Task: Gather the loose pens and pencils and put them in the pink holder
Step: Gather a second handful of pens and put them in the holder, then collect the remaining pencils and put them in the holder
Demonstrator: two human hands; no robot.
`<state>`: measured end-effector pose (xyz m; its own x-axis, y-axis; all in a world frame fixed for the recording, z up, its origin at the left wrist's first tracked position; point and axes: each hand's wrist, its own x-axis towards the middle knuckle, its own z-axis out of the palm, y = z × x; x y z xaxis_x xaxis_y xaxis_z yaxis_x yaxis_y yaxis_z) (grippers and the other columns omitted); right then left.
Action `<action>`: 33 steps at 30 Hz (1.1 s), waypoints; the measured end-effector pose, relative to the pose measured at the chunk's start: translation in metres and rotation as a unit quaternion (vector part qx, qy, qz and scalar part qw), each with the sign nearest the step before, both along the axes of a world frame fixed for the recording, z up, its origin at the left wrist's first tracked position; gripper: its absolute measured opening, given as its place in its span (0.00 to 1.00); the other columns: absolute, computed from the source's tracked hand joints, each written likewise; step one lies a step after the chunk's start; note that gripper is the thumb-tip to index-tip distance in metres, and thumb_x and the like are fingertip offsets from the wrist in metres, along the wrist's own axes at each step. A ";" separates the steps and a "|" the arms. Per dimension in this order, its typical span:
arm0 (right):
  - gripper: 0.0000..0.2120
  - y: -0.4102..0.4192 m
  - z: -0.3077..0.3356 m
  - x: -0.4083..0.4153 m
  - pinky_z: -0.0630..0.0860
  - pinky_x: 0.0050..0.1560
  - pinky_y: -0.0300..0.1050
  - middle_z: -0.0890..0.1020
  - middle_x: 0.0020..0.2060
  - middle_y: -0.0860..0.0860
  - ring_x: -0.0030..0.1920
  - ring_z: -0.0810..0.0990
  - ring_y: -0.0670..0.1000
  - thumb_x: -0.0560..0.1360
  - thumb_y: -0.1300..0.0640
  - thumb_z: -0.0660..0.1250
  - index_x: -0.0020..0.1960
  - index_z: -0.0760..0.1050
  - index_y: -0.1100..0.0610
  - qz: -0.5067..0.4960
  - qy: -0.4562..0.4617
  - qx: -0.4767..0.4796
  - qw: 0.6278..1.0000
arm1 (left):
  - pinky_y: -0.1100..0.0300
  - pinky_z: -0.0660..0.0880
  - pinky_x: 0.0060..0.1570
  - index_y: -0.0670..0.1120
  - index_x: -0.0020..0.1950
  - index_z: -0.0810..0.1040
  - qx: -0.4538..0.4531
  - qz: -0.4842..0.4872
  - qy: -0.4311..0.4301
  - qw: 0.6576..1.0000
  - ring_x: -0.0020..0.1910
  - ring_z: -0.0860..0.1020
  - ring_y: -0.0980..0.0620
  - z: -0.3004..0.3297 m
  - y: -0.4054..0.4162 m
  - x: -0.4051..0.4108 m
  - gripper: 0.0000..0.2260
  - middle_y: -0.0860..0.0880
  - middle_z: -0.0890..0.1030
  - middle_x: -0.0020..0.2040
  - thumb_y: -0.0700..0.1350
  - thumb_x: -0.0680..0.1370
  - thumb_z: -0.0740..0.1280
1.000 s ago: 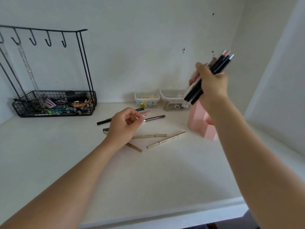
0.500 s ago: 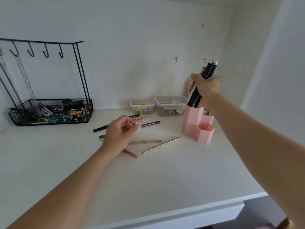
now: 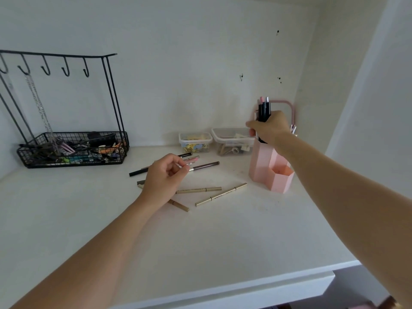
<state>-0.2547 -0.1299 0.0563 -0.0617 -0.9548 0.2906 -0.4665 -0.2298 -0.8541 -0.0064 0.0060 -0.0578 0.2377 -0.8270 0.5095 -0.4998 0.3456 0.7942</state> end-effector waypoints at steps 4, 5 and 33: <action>0.08 -0.003 0.002 0.003 0.74 0.32 0.43 0.78 0.32 0.54 0.31 0.76 0.54 0.65 0.59 0.75 0.38 0.76 0.59 -0.018 0.049 0.011 0.999 | 0.55 0.73 0.36 0.46 0.46 0.81 0.002 0.000 0.003 1.000 0.32 0.74 0.49 0.000 0.000 0.000 0.03 0.38 0.80 0.35 0.42 0.79 0.72; 0.10 -0.005 0.002 0.002 0.77 0.35 0.46 0.79 0.34 0.56 0.34 0.78 0.55 0.64 0.59 0.76 0.38 0.75 0.60 -0.021 0.041 0.013 0.999 | 0.55 0.72 0.35 0.46 0.46 0.81 0.001 0.002 0.003 1.000 0.32 0.74 0.49 0.000 0.000 0.000 0.03 0.38 0.80 0.35 0.42 0.79 0.72; 0.23 0.024 -0.082 0.206 0.69 0.63 0.52 0.73 0.66 0.57 0.65 0.73 0.59 0.83 0.42 0.51 0.67 0.73 0.54 0.325 0.474 -0.029 0.818 | 0.45 0.64 0.71 0.42 0.77 0.65 0.253 0.252 -0.210 0.910 0.72 0.69 0.39 -0.012 -0.004 0.053 0.25 0.39 0.72 0.73 0.55 0.85 0.51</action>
